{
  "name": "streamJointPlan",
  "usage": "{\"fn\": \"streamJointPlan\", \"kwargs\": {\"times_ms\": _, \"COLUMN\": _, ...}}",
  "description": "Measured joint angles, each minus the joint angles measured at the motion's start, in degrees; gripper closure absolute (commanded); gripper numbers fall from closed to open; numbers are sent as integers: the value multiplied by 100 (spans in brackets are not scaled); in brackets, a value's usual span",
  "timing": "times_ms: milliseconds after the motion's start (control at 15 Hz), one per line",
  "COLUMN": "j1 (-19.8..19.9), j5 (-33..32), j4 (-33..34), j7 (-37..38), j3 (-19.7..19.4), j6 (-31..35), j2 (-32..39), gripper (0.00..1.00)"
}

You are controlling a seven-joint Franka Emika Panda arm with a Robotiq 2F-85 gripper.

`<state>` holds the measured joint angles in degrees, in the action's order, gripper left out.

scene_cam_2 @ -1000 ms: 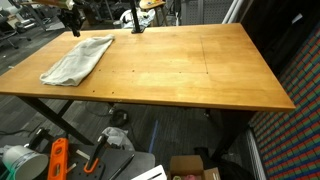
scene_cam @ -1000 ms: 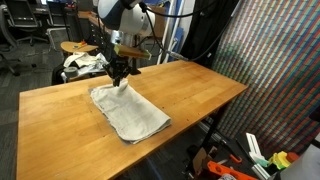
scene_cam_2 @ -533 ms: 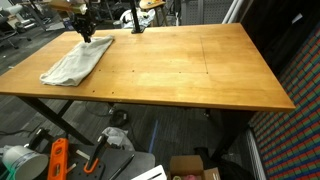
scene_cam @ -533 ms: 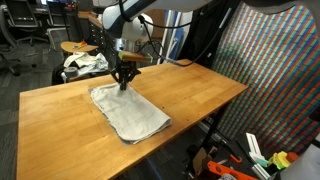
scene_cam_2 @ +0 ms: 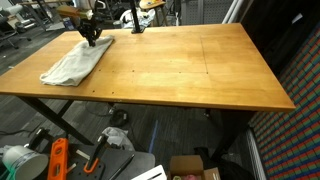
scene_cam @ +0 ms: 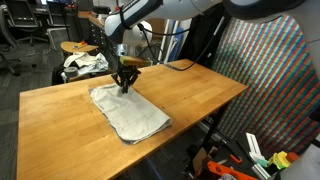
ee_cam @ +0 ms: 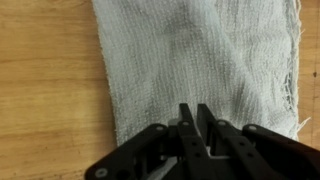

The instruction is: Fold the towel in half

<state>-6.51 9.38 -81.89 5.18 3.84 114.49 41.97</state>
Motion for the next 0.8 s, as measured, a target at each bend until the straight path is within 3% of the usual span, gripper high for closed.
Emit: {"fn": "streamJointPlan", "kwargs": {"times_ms": 800, "j1": 189, "j5": 0, "j4": 378, "j7": 44, "j3": -59, "j6": 182, "j2": 407, "gripper": 85}}
